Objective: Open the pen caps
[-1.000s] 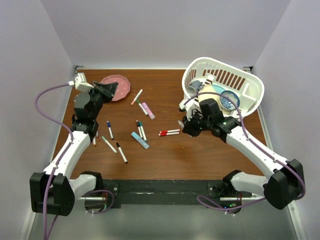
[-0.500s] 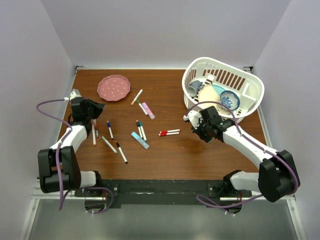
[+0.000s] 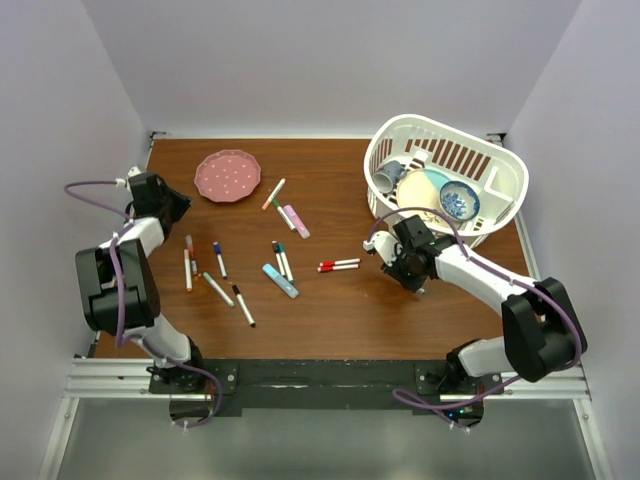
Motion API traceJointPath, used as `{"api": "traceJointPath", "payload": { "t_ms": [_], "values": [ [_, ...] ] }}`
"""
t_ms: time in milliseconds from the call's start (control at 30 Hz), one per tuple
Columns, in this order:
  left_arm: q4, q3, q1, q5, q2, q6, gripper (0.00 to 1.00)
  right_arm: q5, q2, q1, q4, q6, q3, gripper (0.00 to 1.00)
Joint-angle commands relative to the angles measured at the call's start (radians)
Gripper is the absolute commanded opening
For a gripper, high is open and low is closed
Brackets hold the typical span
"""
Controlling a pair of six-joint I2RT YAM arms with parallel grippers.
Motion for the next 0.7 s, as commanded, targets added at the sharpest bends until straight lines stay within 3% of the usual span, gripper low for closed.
{"api": "traceJointPath", "payload": {
  "t_ms": [0,167,300,500,667],
  "values": [
    [-0.051,0.124,0.017,-0.027,0.107,0.063,0.0,0.0,-0.007,-0.001,-0.025,-0.013,0.009,0.29],
    [-0.126,0.249,0.015,-0.064,0.213,0.089,0.01,-0.008,-0.016,0.001,-0.026,-0.016,0.011,0.35],
    [-0.174,0.299,0.017,-0.078,0.274,0.1,0.08,-0.021,-0.037,0.001,-0.036,-0.017,0.02,0.36],
    [-0.237,0.355,0.015,-0.102,0.316,0.121,0.29,-0.058,-0.083,-0.001,-0.057,-0.034,0.026,0.38],
    [-0.264,0.372,0.021,-0.11,0.274,0.132,0.51,-0.096,-0.103,-0.005,-0.071,-0.047,0.031,0.38]
  ]
}}
